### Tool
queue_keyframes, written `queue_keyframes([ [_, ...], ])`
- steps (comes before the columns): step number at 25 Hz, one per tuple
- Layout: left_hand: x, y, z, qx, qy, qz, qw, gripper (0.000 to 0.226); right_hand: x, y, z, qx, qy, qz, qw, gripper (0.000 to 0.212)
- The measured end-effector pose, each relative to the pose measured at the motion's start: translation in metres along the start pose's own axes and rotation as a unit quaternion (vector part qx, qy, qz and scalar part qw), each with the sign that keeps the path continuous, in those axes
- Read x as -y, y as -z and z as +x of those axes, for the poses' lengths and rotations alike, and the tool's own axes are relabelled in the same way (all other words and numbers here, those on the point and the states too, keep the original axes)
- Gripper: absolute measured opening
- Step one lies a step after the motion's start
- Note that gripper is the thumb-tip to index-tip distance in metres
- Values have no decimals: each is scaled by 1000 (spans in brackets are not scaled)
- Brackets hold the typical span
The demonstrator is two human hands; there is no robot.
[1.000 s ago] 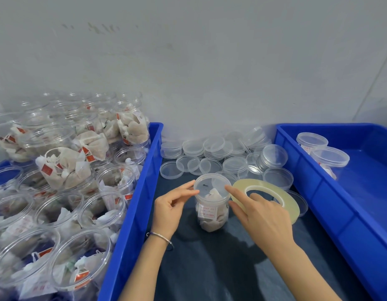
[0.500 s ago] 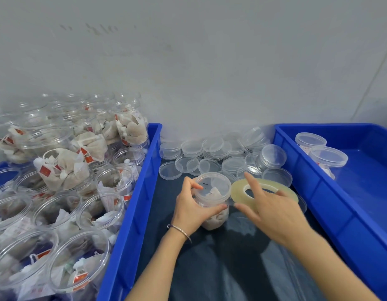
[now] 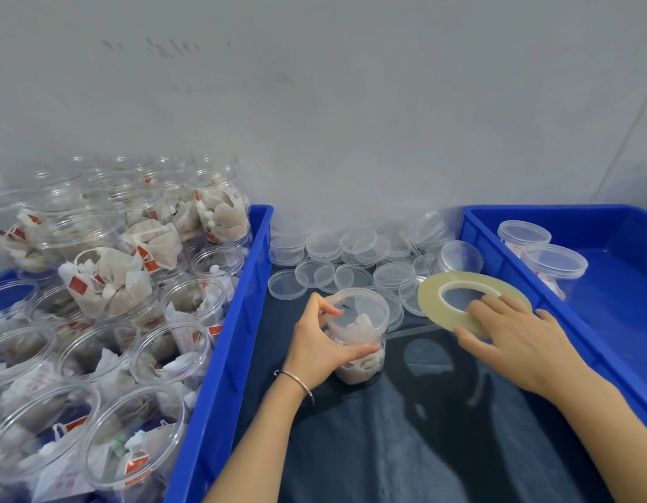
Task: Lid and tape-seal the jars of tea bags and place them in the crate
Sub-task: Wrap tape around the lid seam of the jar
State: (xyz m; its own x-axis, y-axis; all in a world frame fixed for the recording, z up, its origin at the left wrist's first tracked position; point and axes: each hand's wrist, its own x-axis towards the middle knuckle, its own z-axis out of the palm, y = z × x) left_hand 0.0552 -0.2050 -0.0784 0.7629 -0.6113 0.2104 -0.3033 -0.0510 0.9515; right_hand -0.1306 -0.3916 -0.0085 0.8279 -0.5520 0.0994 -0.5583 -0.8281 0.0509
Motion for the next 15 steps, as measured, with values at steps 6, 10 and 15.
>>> queue_keyframes([
  [6, -1, 8, -2, 60, 3, -23, 998, 64, 7, -11, 37, 10, -1, 35, 999, 50],
  [10, -3, 12, -2, 96, 13, -43, 994, 64, 16, -17, 50, 8, 22, 39, 999, 60],
  [15, -2, 15, -5, 146, 32, -81, 985, 63, 39, -18, 55, 11, 48, 33, 998, 58],
])
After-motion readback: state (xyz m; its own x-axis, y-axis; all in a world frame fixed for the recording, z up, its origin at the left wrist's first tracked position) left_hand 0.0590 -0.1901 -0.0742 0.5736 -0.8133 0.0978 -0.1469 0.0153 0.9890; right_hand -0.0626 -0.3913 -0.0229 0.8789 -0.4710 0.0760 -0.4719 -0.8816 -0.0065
